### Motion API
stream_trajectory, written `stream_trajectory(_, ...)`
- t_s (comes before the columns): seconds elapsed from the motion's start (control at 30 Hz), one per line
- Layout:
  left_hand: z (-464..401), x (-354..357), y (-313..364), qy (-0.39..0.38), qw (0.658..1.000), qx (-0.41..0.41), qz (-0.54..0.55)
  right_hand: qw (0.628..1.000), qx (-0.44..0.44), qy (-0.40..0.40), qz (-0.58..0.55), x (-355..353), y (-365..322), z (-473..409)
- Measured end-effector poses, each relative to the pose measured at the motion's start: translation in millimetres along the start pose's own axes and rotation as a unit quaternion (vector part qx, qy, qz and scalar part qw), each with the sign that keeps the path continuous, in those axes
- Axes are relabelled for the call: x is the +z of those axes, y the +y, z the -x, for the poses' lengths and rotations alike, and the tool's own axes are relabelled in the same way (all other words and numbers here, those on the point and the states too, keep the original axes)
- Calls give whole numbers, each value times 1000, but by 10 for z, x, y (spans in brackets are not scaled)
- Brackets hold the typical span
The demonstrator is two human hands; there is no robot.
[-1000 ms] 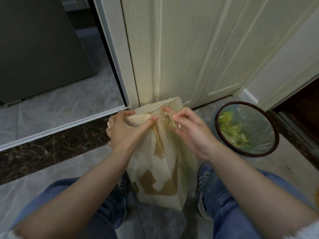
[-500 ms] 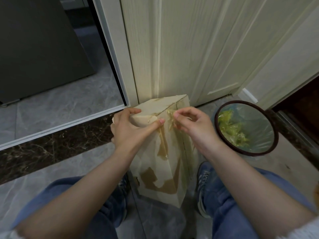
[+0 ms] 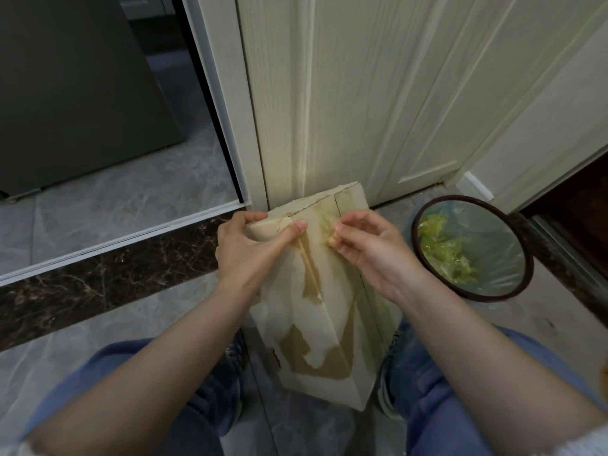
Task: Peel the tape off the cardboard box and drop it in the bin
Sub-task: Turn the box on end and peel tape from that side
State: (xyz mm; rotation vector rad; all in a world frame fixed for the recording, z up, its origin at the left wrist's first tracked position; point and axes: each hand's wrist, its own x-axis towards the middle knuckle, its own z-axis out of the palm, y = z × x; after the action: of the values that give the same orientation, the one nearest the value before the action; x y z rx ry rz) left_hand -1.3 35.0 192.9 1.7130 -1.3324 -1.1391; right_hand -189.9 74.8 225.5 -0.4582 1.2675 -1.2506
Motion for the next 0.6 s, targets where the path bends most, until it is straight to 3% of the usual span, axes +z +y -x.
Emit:
stream_trajectory(0.17,21,25,-25,9,999,6,-31,991,59,-44,-111,26,-95,26)
stream_trajectory(0.3,3,-8,-33,15,999,3,-48,978,21,-11,-207,-122,-306,-37)
stream_trajectory(0.6,-68,-41,-112,11,1000,-23,-5,975,-70,162,-133,-788,-400,-260)
